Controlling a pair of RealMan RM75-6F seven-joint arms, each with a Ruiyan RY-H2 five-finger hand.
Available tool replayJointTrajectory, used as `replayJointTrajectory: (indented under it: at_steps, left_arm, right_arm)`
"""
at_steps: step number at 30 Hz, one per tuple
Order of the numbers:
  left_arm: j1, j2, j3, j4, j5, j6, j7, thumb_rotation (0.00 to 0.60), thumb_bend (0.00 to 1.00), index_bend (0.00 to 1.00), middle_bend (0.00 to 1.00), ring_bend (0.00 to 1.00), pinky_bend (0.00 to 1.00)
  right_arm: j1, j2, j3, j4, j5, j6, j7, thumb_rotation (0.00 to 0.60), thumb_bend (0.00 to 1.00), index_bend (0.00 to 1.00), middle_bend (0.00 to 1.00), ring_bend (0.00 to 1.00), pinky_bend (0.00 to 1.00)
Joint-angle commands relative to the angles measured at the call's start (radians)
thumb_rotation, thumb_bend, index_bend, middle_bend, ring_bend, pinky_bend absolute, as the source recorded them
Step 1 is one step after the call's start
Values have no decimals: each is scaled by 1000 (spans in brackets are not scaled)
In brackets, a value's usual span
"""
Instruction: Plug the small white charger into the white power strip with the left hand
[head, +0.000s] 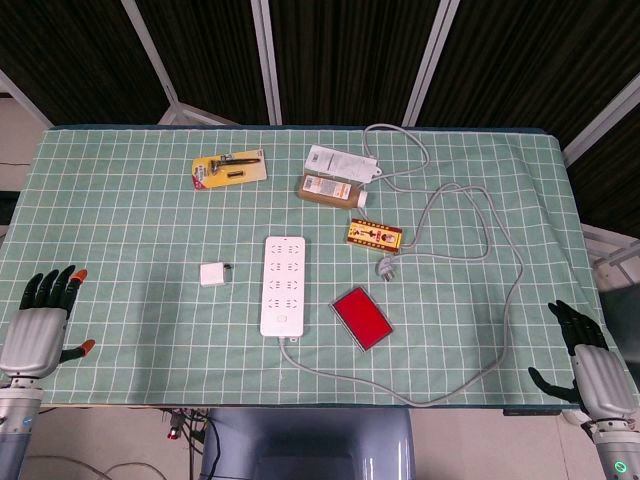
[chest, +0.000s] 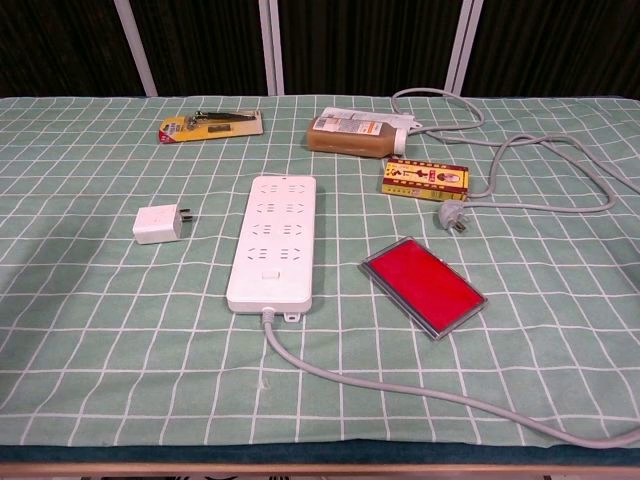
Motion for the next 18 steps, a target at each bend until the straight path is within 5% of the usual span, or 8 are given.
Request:
replayJointTrajectory:
  at_steps: [1,18]
  left_arm:
    - [2,0,-3,-1,0,-5,3,600,51,0,0,0,0]
    - [4,2,-21,-17,-7,-60,45,600,60,0,0,0,10]
  right_arm:
    - [0,0,0,0,-1,2,0,600,338,0,0,0,0]
    - [-7,-29,5,46,-62,67,12,600,338,0,0,0,0]
